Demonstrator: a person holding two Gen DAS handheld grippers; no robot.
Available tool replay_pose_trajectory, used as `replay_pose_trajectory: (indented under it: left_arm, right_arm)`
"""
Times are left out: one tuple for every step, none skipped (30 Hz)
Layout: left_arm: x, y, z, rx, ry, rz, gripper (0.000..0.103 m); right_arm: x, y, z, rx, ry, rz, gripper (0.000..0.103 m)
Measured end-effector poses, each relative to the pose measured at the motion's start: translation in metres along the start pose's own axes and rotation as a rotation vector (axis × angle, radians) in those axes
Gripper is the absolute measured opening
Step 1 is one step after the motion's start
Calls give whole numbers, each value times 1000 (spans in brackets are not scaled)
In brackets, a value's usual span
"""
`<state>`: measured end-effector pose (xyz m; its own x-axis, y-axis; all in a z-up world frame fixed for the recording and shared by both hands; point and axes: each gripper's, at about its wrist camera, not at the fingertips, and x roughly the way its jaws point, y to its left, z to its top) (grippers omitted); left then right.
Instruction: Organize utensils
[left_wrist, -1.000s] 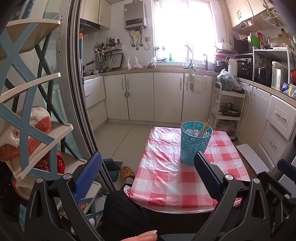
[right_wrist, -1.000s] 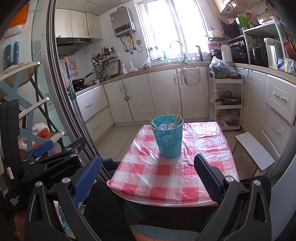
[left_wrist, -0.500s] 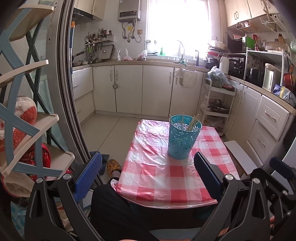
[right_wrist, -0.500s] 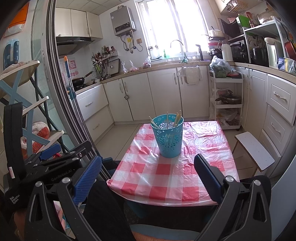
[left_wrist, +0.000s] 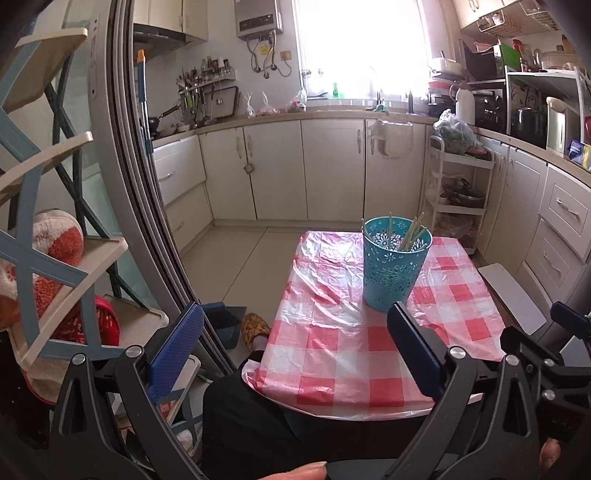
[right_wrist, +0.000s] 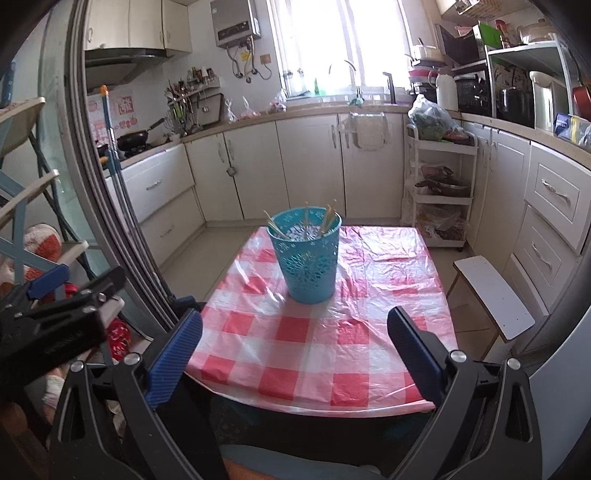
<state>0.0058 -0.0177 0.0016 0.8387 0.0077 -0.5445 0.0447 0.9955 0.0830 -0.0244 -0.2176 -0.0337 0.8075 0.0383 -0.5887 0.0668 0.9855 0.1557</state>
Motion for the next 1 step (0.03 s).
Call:
replay_pose_trajectory:
  left_arm:
    - [9,-2,-1,1,19,-6,96]
  right_arm:
    - [14,-8,0,10,23,-13,96]
